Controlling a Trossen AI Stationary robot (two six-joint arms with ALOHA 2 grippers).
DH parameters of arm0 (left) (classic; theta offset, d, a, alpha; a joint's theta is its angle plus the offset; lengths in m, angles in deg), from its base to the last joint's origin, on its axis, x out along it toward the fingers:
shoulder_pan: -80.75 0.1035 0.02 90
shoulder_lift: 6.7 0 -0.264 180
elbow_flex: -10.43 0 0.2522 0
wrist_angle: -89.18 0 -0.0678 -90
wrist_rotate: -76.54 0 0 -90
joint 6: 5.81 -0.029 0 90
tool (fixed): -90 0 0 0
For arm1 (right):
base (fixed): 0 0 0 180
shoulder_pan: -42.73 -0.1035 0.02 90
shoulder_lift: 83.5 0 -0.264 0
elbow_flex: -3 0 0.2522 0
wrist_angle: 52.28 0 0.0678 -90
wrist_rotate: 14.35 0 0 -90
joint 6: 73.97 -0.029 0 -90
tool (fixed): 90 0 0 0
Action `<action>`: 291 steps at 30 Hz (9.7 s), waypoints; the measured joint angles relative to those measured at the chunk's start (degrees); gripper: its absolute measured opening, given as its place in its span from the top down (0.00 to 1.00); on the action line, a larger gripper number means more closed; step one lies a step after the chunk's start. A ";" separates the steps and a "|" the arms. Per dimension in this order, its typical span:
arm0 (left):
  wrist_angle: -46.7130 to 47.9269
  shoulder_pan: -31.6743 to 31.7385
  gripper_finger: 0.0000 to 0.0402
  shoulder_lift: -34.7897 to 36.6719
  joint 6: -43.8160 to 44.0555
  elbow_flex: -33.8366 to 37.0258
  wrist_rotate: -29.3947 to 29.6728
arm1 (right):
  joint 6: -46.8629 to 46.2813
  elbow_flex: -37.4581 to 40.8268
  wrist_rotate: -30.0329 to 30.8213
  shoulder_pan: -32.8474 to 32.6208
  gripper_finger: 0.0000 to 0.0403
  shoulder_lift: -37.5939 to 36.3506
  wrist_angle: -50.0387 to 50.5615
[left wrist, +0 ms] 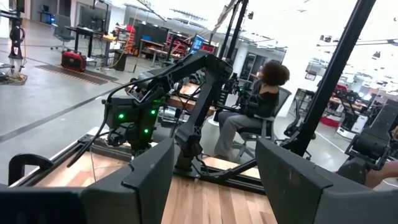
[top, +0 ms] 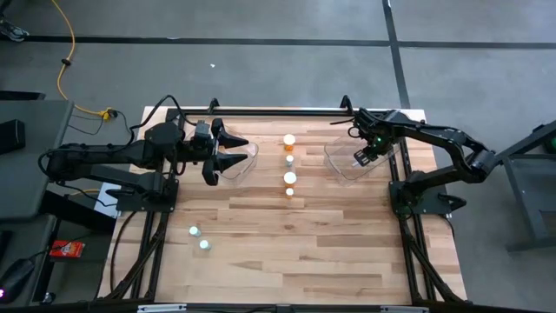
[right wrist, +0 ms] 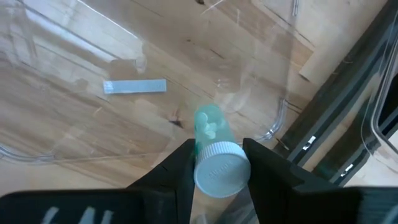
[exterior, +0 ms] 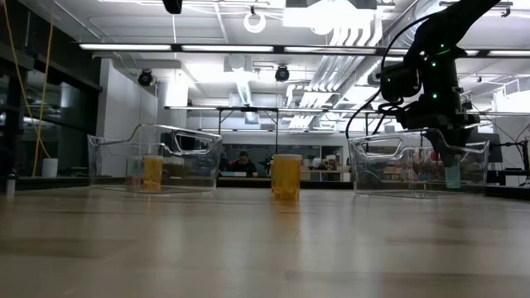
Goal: Pick and place medicine bottles into bin by pill shape (circle, oval)
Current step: Put the top right green tablet bottle into the right transparent bin, then put the top orange capsule bottle into the left transparent bin
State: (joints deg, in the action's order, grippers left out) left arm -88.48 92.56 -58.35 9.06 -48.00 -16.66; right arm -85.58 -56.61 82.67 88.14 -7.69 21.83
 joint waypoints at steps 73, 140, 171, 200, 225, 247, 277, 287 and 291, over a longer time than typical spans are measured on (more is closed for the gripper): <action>0.03 0.02 0.47 0.02 -0.07 0.00 0.00 | 6.06 -3.02 -6.45 -38.03 0.54 -27.39 -48.18; 41.57 18.54 0.13 -67.84 -4.48 -47.01 6.31 | 1.12 -3.02 -5.05 -38.03 0.54 -27.41 -47.21; 37.63 16.51 0.48 -72.04 -3.06 -46.95 12.94 | 1.14 -3.02 -3.65 -38.03 0.54 -27.41 -45.99; 33.76 1.94 0.50 -31.79 -9.06 -40.06 4.68 | 1.13 -2.99 -6.62 -39.66 0.54 -17.09 -49.60; -9.88 -2.49 0.50 -13.18 2.51 1.68 5.51 | 1.30 -2.99 -6.64 -45.21 0.54 -17.05 -57.67; 35.06 7.24 0.50 -8.07 -1.58 -13.01 20.45 | -1.44 -2.99 -6.54 -45.20 0.54 -17.05 -57.39; 46.89 25.02 0.50 -34.92 4.46 -7.54 15.47 | -1.41 -2.99 -3.87 -45.05 0.54 -16.94 -55.33; 42.03 25.46 0.50 -36.83 2.25 -7.54 15.87 | -1.52 -2.99 -3.80 -45.05 0.54 -16.94 -55.24; 41.51 25.64 0.50 -36.98 1.97 -7.52 16.02 | -1.92 -2.99 -3.80 -45.05 0.54 -16.94 -55.24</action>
State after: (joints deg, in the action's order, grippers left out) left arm -46.97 118.20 -95.34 11.03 -55.52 -0.64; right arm -87.50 -59.60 78.87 43.09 -24.63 -33.41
